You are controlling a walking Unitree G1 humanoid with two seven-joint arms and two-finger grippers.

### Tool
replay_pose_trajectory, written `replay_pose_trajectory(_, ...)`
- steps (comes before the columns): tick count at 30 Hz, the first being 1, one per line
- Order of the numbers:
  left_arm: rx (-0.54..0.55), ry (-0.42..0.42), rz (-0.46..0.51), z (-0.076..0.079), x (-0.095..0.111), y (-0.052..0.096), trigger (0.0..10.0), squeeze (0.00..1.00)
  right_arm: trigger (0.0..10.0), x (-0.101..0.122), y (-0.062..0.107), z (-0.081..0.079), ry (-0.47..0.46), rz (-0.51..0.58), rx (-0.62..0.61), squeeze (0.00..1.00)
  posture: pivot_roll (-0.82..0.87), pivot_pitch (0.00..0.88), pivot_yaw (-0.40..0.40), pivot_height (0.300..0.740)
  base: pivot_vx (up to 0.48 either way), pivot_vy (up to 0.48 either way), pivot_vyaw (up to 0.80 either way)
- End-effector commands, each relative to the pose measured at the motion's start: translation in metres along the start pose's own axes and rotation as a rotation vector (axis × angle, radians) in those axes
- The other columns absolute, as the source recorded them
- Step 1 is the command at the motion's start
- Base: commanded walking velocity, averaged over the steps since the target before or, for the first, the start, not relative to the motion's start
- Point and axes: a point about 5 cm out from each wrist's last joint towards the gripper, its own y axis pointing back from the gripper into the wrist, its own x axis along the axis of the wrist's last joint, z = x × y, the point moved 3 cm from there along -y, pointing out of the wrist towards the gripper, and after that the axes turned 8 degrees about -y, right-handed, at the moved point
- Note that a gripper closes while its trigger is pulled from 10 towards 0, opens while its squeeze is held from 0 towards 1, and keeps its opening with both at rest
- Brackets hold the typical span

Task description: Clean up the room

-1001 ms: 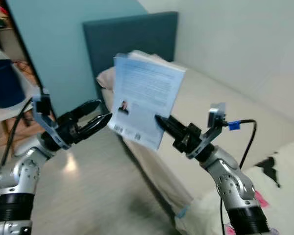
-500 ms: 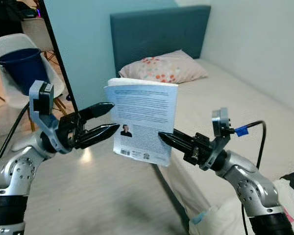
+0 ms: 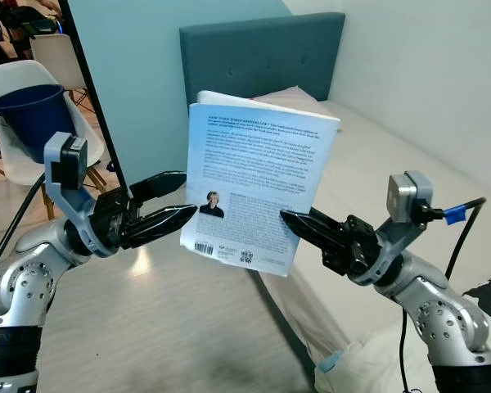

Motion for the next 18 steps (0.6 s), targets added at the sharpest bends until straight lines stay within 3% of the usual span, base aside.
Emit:
replay_pose_trajectory(1, -0.048, 0.011, 0.037, 0.007, 0.007, -0.002, 10.0, 0.00, 10.0, 0.004, -0.003, -0.008, 0.009, 0.006, 0.044, 0.00, -0.08, 0.000, -0.022, 0.740, 0.000, 0.000, 0.00)
replay_pose_trajectory(6, -0.110, 0.024, 0.056, 0.017, 0.010, -0.005, 10.0, 0.00, 10.0, 0.002, -0.005, -0.010, 0.000, -0.003, 0.056, 0.00, -0.07, 0.000, -0.023, 0.740, 0.000, 0.000, 0.00)
replay_pose_trajectory(9, -0.217, 0.051, 0.042, 0.033, 0.007, -0.014, 10.0, 0.00, 10.0, 0.000, -0.006, -0.011, -0.016, -0.016, 0.060, 0.00, -0.07, 0.000, -0.027, 0.740, 0.000, 0.000, 0.00)
replay_pose_trajectory(16, -0.242, 0.074, 0.023, 0.037, 0.000, -0.022, 10.0, 0.00, 10.0, -0.001, -0.008, -0.013, -0.031, -0.031, 0.076, 0.00, -0.08, 0.000, -0.029, 0.740, 0.000, 0.000, 0.00)
replay_pose_trajectory(17, -0.238, 0.084, 0.023, 0.036, -0.002, -0.025, 9.3, 0.00, 10.0, -0.002, -0.009, -0.013, -0.035, -0.034, 0.082, 0.00, -0.08, 0.000, -0.029, 0.740, 0.000, 0.000, 0.00)
replay_pose_trajectory(18, -0.238, 0.084, 0.023, 0.036, -0.002, -0.025, 9.3, 0.00, 10.0, -0.002, -0.009, -0.013, -0.035, -0.034, 0.082, 0.00, -0.08, 0.000, -0.029, 0.740, 0.000, 0.000, 0.00)
